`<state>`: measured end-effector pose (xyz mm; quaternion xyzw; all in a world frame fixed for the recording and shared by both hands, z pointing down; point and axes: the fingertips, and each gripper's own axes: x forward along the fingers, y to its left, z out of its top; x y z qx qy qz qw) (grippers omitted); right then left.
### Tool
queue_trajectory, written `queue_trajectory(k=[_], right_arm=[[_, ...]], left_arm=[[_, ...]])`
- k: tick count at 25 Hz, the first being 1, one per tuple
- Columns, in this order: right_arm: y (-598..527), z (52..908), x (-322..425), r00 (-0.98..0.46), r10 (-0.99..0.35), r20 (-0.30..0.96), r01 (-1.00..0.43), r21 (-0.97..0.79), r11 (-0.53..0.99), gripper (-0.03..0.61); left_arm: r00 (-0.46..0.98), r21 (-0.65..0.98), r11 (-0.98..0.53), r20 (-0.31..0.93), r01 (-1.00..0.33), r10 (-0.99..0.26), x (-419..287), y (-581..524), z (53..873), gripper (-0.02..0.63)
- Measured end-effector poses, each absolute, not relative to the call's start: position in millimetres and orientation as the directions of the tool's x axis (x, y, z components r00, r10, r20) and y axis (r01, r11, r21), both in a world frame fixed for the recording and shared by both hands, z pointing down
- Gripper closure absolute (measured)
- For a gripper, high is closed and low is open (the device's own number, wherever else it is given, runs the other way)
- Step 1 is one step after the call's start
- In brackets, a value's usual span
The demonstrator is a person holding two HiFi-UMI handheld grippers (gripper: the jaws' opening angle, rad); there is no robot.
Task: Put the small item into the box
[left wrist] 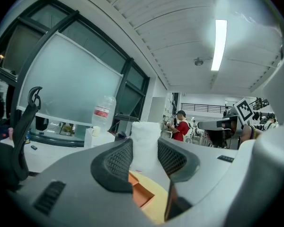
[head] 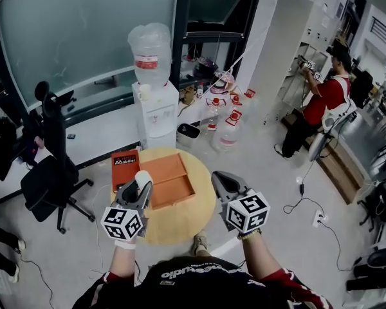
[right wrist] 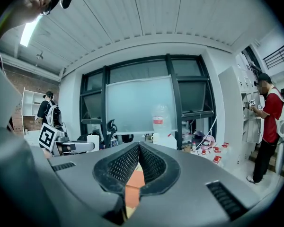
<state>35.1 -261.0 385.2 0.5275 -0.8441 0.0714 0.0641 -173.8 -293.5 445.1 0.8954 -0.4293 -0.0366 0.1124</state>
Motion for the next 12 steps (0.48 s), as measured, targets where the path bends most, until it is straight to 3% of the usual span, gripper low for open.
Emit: queue_trajectory(k=[12], right_arm=[[-287,387,49,-0.440,-0.883,0.166,-0.898,-0.067,0.435,0.551]], left_arm=[[0.639,0.173,-0.622,0.059,-0.764,-0.767,-163,-313,443,0.443]])
